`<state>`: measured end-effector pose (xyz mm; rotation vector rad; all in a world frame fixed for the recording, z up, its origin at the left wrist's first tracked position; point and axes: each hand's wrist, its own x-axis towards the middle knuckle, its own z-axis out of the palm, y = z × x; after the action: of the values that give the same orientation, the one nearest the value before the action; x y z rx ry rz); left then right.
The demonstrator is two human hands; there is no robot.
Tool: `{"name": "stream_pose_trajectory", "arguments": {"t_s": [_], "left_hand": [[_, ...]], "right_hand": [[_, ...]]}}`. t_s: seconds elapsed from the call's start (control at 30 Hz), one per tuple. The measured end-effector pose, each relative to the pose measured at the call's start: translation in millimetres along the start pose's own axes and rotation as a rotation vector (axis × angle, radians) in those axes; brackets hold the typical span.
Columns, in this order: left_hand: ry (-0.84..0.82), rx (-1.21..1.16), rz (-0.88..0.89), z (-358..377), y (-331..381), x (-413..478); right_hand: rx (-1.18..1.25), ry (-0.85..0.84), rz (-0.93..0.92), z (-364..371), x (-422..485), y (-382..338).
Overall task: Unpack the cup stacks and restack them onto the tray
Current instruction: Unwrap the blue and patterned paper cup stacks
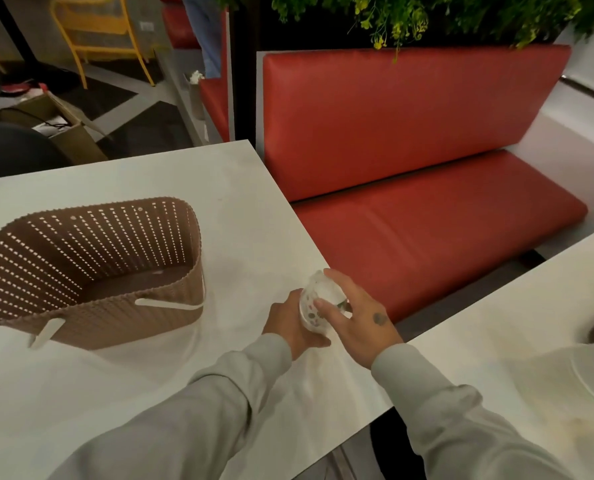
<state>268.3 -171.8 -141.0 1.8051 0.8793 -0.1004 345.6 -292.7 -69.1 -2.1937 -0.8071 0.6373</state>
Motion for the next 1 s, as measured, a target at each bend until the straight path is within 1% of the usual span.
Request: {"name": "stream_pose_trajectory", "arguments": {"t_s": [0.1, 0.17, 0.33, 0.43, 0.53, 0.63, 0.77, 1.0], "left_hand": [[-0.005, 0.093, 0.022, -3.5, 2.2, -2.4], [-0.032, 0.099, 0.038, -8.8, 3.0, -2.5], [-0.154, -0.025, 0.025, -27.1, 11.8, -4.7], [-0.198, -0.096, 0.036, -34.4, 15.6, -7.0], [-0.274, -0.153, 0.027, -37.9, 19.6, -12.0], [-0.382, -0.299, -0.018, -37.8, 25.8, -19.9], [-0.482, -0.425, -0.043, -37.5, 36.7, -31.5], [-0.566, -0.555, -0.08, -34.8, 49.8, -41.2]], "right_hand": [[-0.018, 0.059, -0.003, -0.7, 3.1, -0.5], [-0.046, 0.093, 0.0, -4.8, 7.6, -2.9], [-0.002, 0.122, 0.03, -22.8, 16.8, -14.0], [0.013, 0.172, 0.036, -30.8, 22.3, -13.5], [0.02, 0.185, 0.082, -37.0, 24.0, -11.0], [-0.007, 0.216, 0.101, -43.6, 24.8, -13.3], [0.042, 0.241, 0.13, -49.2, 28.0, -13.8], [0.087, 0.298, 0.151, -52.2, 24.8, -12.2]]}}
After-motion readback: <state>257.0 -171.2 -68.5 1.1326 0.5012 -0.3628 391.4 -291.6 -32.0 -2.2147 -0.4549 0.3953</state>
